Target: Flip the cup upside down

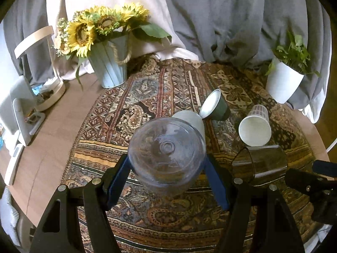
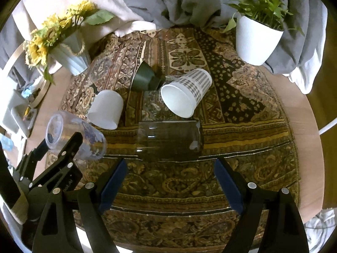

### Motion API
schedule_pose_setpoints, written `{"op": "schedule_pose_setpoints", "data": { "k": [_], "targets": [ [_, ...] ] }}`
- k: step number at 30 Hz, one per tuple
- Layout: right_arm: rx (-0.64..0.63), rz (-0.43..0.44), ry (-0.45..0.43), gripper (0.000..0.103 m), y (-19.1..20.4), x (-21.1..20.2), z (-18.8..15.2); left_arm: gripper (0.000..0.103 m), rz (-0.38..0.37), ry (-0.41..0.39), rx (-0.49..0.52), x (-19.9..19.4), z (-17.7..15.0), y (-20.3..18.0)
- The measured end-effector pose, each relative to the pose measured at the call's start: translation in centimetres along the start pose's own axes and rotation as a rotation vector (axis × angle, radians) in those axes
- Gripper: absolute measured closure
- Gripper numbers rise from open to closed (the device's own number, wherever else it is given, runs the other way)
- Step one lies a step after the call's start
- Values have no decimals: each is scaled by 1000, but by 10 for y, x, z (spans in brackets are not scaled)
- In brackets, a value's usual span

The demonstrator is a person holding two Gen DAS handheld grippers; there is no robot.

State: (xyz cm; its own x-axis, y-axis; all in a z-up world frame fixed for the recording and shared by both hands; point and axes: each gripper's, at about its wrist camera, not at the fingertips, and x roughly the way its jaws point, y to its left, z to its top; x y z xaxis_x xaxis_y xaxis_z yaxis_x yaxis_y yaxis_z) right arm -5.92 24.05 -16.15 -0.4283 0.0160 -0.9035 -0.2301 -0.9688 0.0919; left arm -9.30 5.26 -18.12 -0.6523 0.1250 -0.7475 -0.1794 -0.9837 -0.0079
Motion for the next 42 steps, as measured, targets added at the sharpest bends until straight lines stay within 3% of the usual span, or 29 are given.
{"op": "schedule_pose_setpoints", "data": {
  "k": [3, 9, 12, 26, 42],
  "targets": [
    [11, -1, 1, 18, 2, -3, 0, 15, -6, -7, -1, -3, 2, 3],
    [41, -11, -33, 18, 5, -18, -3, 10, 1, -40, 4, -22, 14, 11],
    [61, -15, -74, 18, 6, -32, -3, 0, 17, -74, -5, -39, 21, 17],
    [73, -3, -382, 5, 27, -110, -12, 0, 92, -196, -56, -114, 39, 56],
    [0, 10, -565, 4, 64, -148, -33, 0, 157, -334, -31, -158, 39, 81]
  ]
}}
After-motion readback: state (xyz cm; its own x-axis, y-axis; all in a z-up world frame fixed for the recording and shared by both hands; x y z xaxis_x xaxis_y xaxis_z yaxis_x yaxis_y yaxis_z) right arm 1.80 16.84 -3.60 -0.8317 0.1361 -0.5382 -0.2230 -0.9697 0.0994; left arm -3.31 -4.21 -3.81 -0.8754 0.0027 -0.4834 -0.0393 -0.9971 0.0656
